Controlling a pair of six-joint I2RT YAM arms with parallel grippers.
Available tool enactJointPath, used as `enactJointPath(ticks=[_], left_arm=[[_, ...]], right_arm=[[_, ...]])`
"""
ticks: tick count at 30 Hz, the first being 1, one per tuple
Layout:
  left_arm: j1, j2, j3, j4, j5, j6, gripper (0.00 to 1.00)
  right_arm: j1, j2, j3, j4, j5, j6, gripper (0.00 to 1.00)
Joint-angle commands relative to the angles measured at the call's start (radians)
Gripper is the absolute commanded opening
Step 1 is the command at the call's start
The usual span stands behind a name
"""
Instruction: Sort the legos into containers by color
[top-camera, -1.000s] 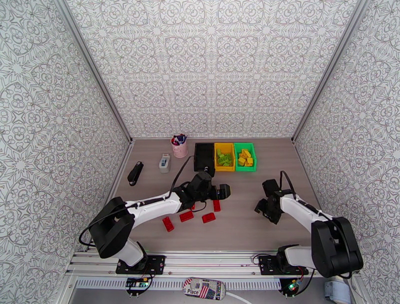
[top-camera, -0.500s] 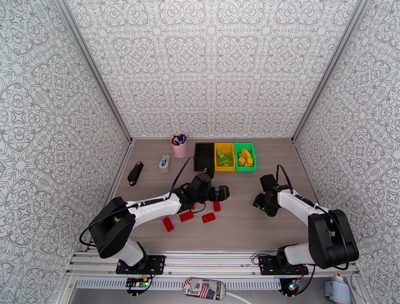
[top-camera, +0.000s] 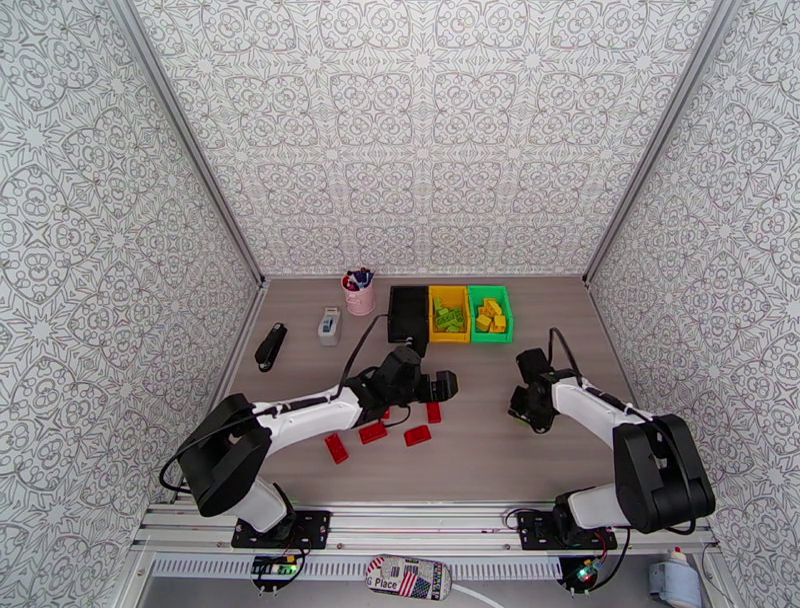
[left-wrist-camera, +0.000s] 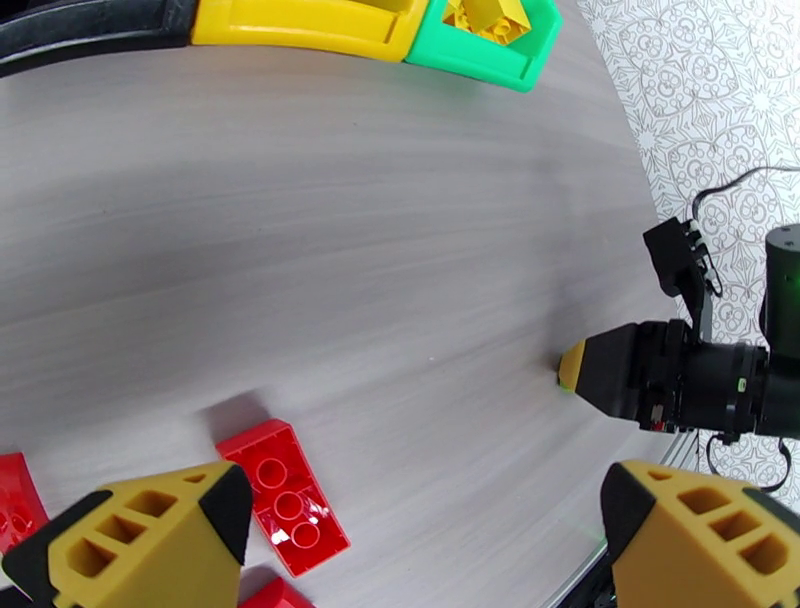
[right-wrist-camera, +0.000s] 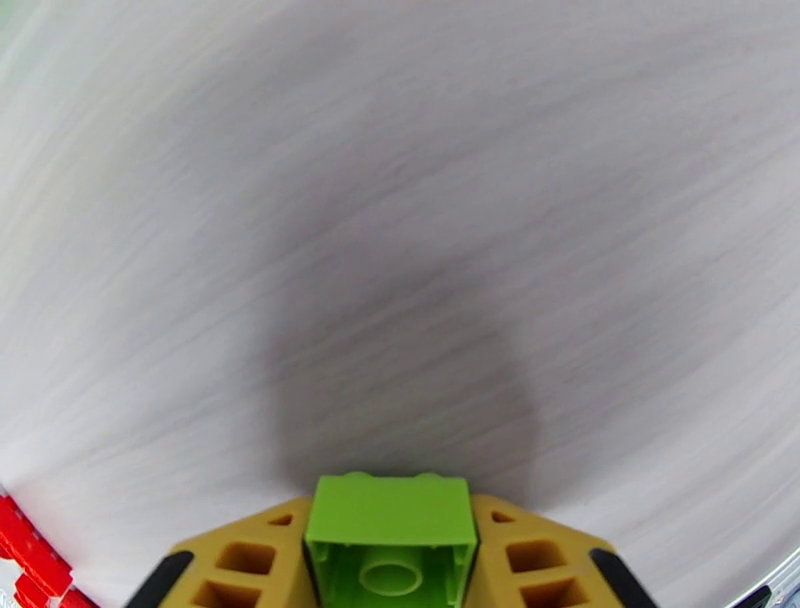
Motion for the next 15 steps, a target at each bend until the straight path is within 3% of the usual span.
enactJointPath(ticks=[1, 10, 15], left_arm=[[0.035, 0.008, 0.037, -0.016, 0.022, -0.004, 0.98], [0.183, 0.093, 0.161, -0.017, 0.187, -0.044, 0.98], [0.268, 0.072, 0.206, -0.025, 0.230, -0.061, 0.98]], right_arm=[[0.044, -0.027, 0.058, 0.047, -0.076, 0.025, 0.34], [0.135, 0.141, 0.266, 0.248, -0.340, 0.112, 0.34], [0.134, 0.310, 0.527, 0.217, -0.339, 0.116, 0.34]])
